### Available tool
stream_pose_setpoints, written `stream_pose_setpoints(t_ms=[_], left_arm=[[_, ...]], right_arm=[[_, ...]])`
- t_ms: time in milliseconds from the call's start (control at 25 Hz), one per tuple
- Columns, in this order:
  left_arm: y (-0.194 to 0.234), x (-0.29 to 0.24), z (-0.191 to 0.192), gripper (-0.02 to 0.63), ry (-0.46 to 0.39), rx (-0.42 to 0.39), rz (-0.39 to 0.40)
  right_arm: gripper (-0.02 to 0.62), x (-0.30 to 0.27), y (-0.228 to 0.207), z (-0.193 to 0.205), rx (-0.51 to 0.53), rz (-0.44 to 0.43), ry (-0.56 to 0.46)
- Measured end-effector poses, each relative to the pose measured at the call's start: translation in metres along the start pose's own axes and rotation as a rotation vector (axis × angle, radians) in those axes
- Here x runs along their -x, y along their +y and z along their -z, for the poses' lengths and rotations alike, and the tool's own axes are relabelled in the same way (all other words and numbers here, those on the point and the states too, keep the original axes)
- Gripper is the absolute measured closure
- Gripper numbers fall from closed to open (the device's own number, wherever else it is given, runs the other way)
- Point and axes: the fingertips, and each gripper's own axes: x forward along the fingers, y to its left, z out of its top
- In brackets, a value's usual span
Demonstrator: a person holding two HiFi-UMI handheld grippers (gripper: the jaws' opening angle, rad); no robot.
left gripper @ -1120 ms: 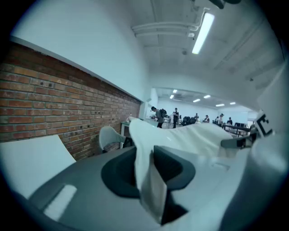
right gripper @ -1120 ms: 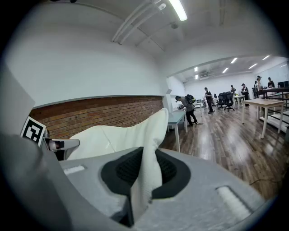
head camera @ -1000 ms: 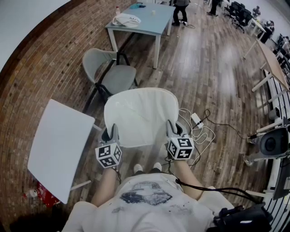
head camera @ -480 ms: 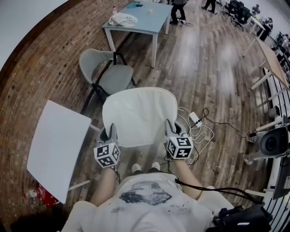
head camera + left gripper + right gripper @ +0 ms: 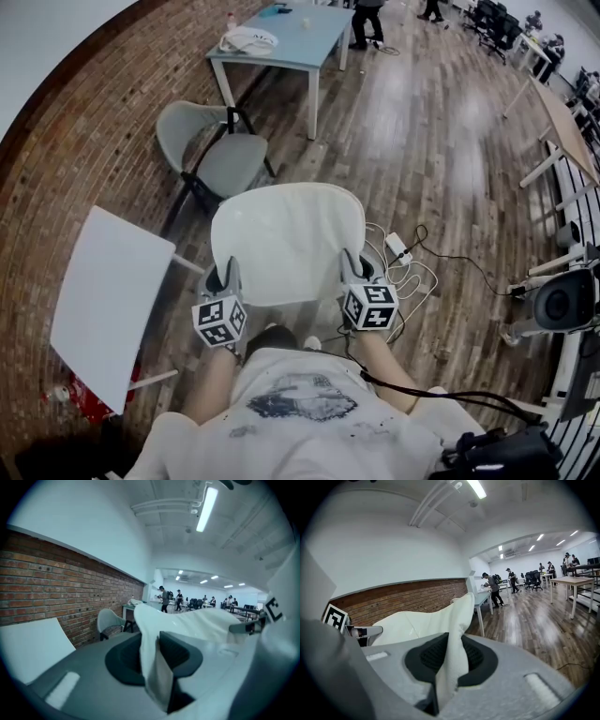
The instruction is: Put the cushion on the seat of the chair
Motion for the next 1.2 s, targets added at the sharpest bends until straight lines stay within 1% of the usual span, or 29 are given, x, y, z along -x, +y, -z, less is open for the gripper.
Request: stream_pose_setpoints(t_ms=[200, 320, 640, 880, 1200], left_arm=[[-0.018, -0.018, 0.001, 0.520, 0.005, -0.011, 0.017], [-0.021, -0.038, -0.004, 0.520, 0.001, -0.024, 0.025], [-0.010, -0.114, -0.014, 0.520, 0.023, 0.003, 0.034], [0.023, -0.185, -0.031, 0.520, 0.045, 0.021, 0.031], [0.086, -0.277, -0.071, 0.519, 0.034, 0.066, 0.005]], right_arm=[[0.550, -0.004, -0.023, -0.001, -0.014, 0.013, -0.002], [0.550, -0.016, -0.032, -0.004, -0.021, 0.021, -0.001], [0.549, -0.083, -0.056, -0.027, -0.014, 0.037, 0.020], [0.550, -0.164, -0.061, -0.046, -0.013, 0.039, 0.057], [0.549, -0.284, -0.050, -0.094, 0.025, 0.022, 0.087]])
